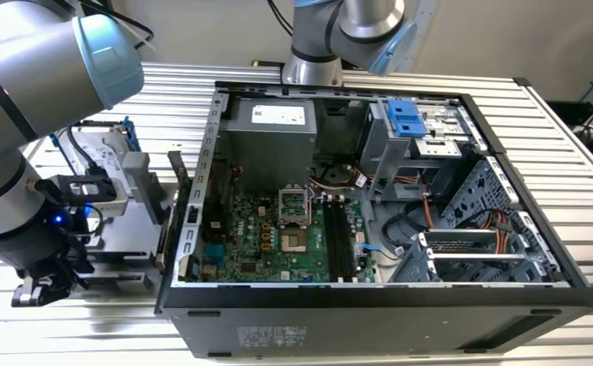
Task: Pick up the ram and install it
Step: 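Pick up the ram and move it above insertion slot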
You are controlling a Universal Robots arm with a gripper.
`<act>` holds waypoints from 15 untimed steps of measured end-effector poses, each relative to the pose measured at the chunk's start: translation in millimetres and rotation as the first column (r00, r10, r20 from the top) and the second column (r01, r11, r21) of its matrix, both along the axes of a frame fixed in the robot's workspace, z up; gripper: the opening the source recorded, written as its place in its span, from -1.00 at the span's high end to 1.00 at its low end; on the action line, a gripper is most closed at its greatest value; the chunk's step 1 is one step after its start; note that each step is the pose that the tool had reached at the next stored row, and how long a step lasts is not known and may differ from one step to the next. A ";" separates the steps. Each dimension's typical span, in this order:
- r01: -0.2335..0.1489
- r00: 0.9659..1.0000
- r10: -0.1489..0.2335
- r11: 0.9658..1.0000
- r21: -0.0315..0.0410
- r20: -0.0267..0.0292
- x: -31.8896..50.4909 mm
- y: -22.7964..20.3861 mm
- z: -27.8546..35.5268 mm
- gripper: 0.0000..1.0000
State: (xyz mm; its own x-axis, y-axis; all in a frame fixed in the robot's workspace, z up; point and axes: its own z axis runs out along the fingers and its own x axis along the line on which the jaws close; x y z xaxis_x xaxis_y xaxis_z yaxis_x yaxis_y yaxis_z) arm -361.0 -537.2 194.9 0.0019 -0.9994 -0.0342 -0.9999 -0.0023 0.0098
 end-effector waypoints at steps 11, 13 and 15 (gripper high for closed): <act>-0.008 1.000 0.008 1.000 0.000 0.000 0.0 0.0 0.0 1.00; -0.009 1.000 0.009 1.000 0.000 0.000 0.0 0.0 0.0 1.00; -0.010 1.000 0.010 1.000 0.000 -0.001 0.0 0.0 0.0 1.00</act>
State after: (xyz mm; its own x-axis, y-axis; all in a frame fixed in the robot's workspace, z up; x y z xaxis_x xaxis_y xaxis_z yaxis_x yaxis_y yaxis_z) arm -361.0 -537.2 194.9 0.0116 -0.9994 -0.0341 -0.9999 -0.0119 0.0105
